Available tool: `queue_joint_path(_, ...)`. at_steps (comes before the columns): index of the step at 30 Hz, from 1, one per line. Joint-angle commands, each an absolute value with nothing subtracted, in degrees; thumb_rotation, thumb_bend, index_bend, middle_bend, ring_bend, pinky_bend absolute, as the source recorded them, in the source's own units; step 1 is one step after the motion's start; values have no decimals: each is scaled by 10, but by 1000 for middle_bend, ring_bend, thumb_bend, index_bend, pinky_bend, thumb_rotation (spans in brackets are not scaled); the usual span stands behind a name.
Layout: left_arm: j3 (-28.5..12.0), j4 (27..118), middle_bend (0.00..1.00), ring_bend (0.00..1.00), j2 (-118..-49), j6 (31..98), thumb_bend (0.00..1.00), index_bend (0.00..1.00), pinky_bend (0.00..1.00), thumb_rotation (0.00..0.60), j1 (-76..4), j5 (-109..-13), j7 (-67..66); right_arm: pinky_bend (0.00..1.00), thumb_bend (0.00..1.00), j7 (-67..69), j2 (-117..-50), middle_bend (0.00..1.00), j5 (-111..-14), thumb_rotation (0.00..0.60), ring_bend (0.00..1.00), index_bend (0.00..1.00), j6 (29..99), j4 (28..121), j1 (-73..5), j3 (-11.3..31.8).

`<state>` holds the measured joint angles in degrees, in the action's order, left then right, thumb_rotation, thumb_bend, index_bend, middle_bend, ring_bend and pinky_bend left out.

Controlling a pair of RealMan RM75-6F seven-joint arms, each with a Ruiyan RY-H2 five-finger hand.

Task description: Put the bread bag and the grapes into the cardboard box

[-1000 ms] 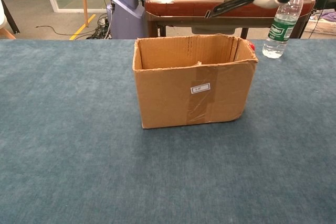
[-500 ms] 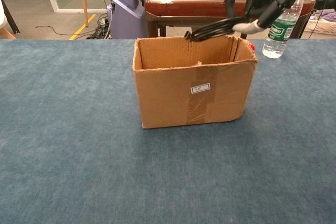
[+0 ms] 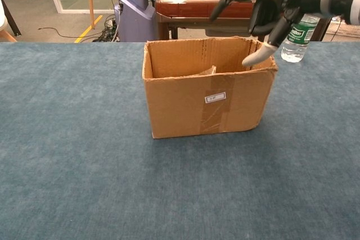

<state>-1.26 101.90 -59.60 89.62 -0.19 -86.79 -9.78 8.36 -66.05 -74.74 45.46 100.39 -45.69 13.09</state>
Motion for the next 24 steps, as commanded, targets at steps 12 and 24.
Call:
queue_joint_path(12, -13, 1018, 119, 111, -599, 892, 0, 146, 299, 600, -3, -864, -106, 631, 0, -8, -657, 508, -738, 600, 521, 304, 595, 947, -422, 169)
queue_joint_path(24, -14, 1017, 119, 111, -599, 891, 0, 146, 299, 600, -4, -862, -103, 287, 0, -179, -712, 233, -659, 600, 175, 316, 567, 806, -456, 156)
